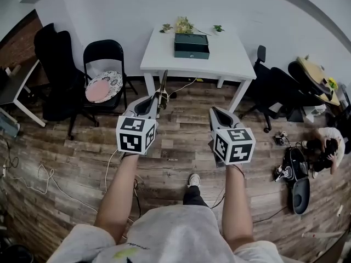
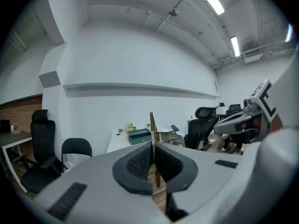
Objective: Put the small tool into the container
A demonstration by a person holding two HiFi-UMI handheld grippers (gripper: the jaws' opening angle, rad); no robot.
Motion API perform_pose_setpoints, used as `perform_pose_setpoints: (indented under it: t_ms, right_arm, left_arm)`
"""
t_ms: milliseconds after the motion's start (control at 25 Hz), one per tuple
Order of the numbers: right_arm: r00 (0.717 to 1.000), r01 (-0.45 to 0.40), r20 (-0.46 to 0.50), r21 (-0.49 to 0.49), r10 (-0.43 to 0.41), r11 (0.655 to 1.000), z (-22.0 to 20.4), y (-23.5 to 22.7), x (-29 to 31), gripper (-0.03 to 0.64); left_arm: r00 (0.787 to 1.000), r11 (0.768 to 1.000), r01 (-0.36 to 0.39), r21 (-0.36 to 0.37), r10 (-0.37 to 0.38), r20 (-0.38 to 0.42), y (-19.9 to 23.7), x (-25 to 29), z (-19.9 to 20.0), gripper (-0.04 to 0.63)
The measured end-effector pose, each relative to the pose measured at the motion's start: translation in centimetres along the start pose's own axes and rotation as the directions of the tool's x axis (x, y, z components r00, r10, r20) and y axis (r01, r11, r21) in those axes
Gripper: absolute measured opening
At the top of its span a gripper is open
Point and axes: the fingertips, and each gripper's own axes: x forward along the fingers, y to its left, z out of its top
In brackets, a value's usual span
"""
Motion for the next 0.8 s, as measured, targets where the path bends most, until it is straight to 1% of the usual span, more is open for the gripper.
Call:
perform_pose_setpoints:
  t_ms: [360,800]
  right_arm:
    - [0.999,-0.034,-0.013,-0.009,0.033,0.999,1.5,-4.5,4.6,0.005]
    - [0.996,-0.091,-0.024,-0.032,0.09,0.995,3.9,-10.3,10.3,0.005]
  left_arm:
    - [1.0,1.0,-0.022,-0.001,0.022,-0.019,0.3,6.1,1.1,-0.003]
    - [0.998,0.998,-0.062,-0.018,0.062,-0.028,0.3,13.9,3.3,-0.002]
